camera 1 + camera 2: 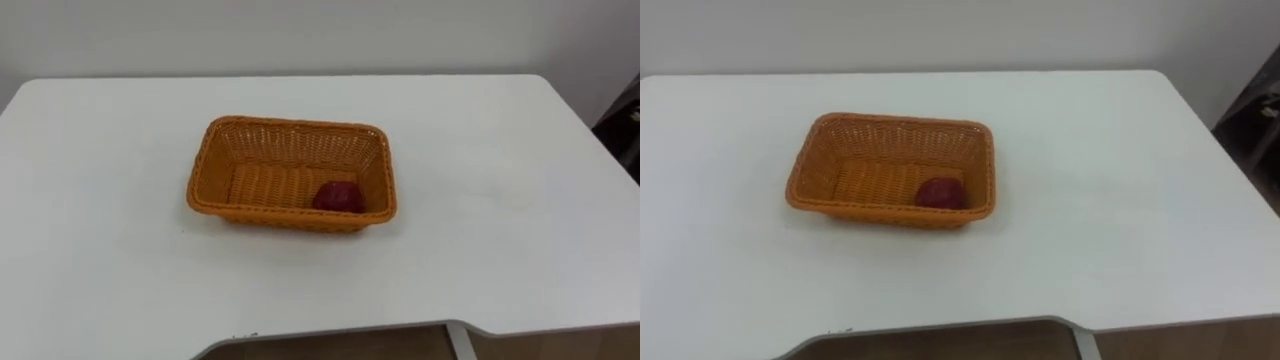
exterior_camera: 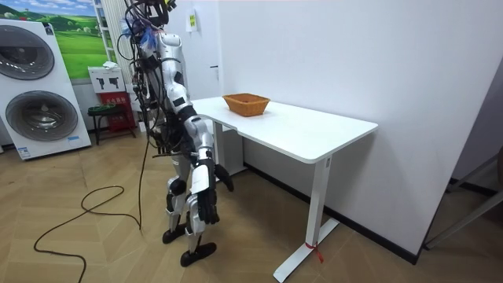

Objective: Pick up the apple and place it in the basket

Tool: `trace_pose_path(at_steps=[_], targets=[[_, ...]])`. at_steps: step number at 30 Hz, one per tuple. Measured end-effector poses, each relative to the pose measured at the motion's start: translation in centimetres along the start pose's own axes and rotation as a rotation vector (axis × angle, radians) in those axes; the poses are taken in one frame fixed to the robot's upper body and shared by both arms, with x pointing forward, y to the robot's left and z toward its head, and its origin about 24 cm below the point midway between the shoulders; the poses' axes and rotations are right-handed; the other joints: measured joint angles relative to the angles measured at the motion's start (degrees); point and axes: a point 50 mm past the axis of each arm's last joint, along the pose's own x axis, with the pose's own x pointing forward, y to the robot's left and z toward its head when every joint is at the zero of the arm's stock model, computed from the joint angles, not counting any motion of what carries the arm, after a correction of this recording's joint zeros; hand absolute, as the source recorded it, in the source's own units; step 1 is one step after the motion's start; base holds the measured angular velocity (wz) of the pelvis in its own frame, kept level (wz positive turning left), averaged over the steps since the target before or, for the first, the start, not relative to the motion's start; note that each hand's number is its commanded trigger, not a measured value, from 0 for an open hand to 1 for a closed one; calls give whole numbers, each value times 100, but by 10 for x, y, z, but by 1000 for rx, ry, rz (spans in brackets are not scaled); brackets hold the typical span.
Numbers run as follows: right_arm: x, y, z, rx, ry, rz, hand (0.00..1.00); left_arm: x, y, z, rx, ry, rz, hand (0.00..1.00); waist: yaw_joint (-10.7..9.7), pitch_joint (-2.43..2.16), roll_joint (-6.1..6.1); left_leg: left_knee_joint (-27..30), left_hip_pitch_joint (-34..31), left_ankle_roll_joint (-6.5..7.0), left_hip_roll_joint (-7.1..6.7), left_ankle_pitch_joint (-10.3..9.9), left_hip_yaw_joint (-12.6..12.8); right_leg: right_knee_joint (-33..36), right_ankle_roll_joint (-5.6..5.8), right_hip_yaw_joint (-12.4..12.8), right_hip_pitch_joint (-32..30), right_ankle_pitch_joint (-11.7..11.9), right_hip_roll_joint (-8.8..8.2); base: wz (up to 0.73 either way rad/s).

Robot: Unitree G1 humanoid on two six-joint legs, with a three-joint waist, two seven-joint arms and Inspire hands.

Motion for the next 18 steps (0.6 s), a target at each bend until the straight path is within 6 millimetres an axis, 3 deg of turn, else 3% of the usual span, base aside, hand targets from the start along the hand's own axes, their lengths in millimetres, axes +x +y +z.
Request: trace_pose_path(at_steps=[5,9,18], targets=[[-5,8,-40,-283,54,149,0,1,-4,5,1,-3,-19,0,94,29,72,9,-16,2,-8,-1,24,-38,9,63,-65,-5,3,-3],[-9,13,-50,-489,21,271,0,1,-6,5,28,-2,-29,0,184,23,75,11,-15,2,-3,-1,36,-83,10,48,-53,6,18,-1],[-31,47,-71,-890,-76,583,0,1,-18,25,112,-68,-71,0,424,0,175,30,-12,1,10,-2,72,-105,2,79,-43,16,33,-1]])
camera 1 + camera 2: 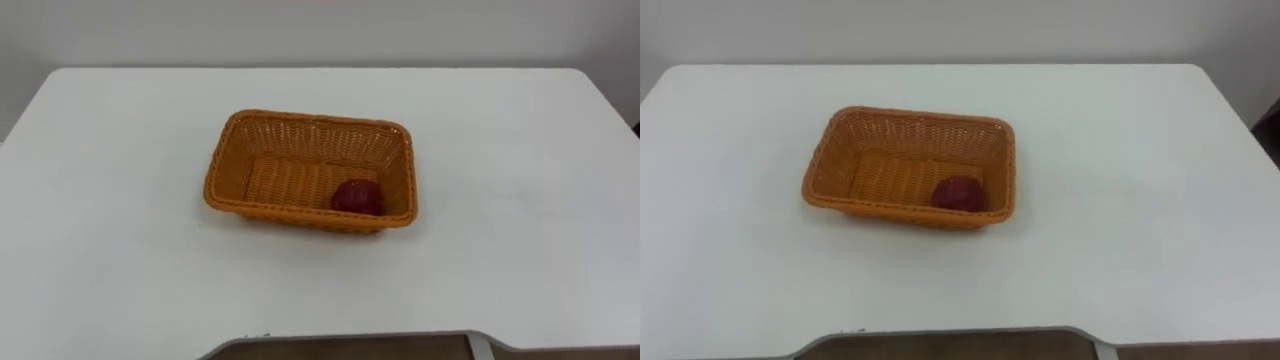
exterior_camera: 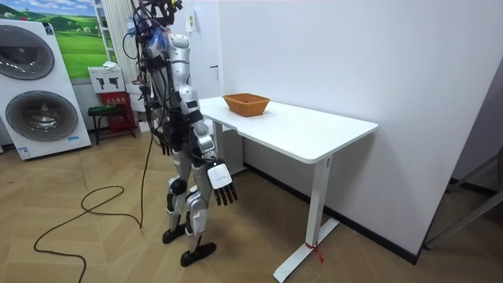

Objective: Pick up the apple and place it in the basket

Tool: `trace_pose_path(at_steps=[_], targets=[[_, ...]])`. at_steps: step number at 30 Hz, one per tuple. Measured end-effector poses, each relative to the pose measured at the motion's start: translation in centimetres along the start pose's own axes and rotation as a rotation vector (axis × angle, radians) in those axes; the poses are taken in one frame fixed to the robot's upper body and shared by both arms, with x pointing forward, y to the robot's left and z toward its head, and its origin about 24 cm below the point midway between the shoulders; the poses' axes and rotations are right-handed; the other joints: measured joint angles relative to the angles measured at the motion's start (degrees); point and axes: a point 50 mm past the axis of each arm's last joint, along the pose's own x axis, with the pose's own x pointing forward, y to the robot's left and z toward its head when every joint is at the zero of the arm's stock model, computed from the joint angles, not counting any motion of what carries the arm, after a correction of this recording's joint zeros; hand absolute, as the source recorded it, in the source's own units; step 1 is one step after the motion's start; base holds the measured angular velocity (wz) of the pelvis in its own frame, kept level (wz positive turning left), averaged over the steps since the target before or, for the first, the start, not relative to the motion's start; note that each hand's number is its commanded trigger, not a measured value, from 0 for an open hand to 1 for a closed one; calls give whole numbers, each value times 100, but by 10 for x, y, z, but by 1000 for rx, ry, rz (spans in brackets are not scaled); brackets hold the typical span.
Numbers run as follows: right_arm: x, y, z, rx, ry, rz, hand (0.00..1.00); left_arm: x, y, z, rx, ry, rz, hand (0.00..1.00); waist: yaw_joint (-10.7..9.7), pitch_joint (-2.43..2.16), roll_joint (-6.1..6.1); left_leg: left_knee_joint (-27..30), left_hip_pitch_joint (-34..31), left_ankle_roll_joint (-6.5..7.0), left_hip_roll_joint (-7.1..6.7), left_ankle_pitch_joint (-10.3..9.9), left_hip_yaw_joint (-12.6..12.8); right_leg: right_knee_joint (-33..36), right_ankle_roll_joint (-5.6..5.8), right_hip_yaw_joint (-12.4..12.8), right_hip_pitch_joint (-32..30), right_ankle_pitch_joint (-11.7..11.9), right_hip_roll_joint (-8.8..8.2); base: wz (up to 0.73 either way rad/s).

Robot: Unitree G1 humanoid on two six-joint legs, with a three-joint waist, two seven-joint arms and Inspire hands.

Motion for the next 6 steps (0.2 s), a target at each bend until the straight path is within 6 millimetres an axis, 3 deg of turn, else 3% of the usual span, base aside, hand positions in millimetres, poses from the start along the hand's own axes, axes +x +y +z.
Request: trace_pose_path(at_steps=[6], targets=[[-1,13,2,-122,-17,119,0,-1,-12,-11,37,62,-48,0,80,38,107,-24,93,-8,19,-53,-21,7,0,-5,80,0,15,0]])
